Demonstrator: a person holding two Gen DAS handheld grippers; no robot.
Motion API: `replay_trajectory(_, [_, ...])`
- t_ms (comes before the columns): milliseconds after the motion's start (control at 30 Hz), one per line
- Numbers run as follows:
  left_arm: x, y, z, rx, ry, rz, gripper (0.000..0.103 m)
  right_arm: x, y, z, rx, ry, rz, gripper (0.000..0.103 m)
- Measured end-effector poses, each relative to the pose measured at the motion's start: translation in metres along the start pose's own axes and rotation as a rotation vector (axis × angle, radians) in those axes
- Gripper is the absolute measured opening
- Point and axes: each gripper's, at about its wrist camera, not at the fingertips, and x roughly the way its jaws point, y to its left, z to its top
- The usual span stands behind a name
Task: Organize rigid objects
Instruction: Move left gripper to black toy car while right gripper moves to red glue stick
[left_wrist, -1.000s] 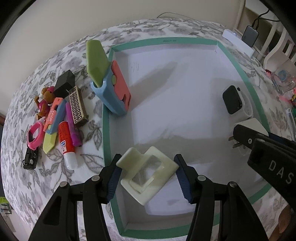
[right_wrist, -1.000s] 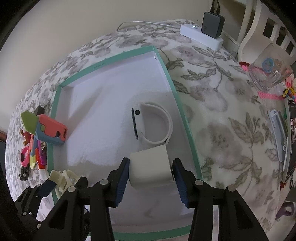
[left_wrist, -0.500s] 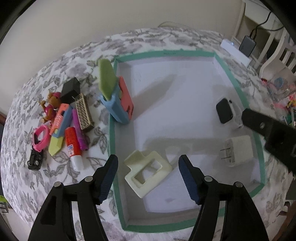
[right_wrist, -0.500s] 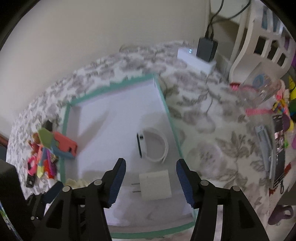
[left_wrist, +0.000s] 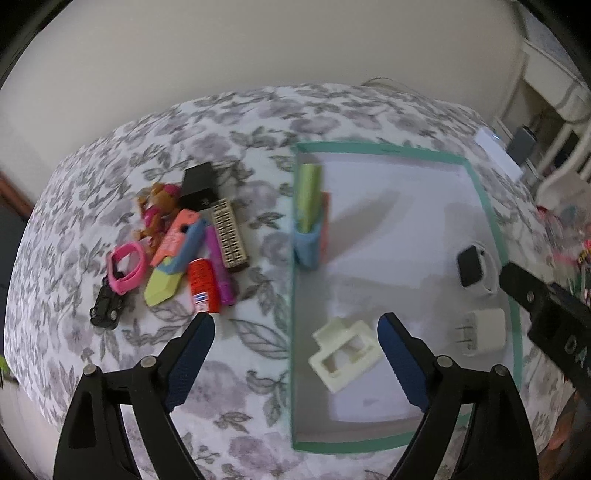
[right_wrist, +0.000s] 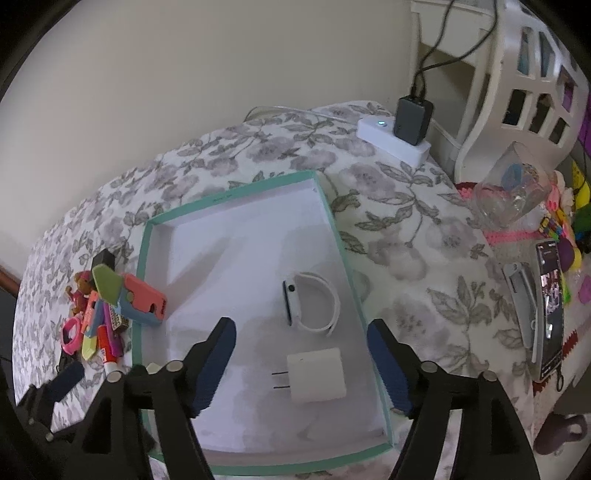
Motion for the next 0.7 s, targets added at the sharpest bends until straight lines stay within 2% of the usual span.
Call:
replay_trajectory(67, [0.003,0.008,0.001,-0.03,0.013,0.004,0.09,0.001,0.005,-0.001,-0.019,-0.001,0.005,0.088])
replay_trajectory(133, [0.007,0.018,0.002,-0.067,0.03,0.008,0.09,0.002,0.011,-0.002,-0.037,-0.009,-0.002,0.102])
replay_trajectory(467, [0.009,0.071,0.002,-0.223,0.072,0.033,0.091,0.005,0.029,-0.008,-0.092,-0.008,0.018,0.103])
replay_trajectory(600, [0.005,0.113,0.001,-0.306,0.078,0.075,0.091,0.004,0.045,-0.01,-0.119,-0.008,0.05,0.103])
replay_trajectory(700, [-0.004,0.143,0.003,-0.353,0.054,0.11,0.091,-0.001,0.06,-0.009,-0.123,-0.011,0.094,0.103])
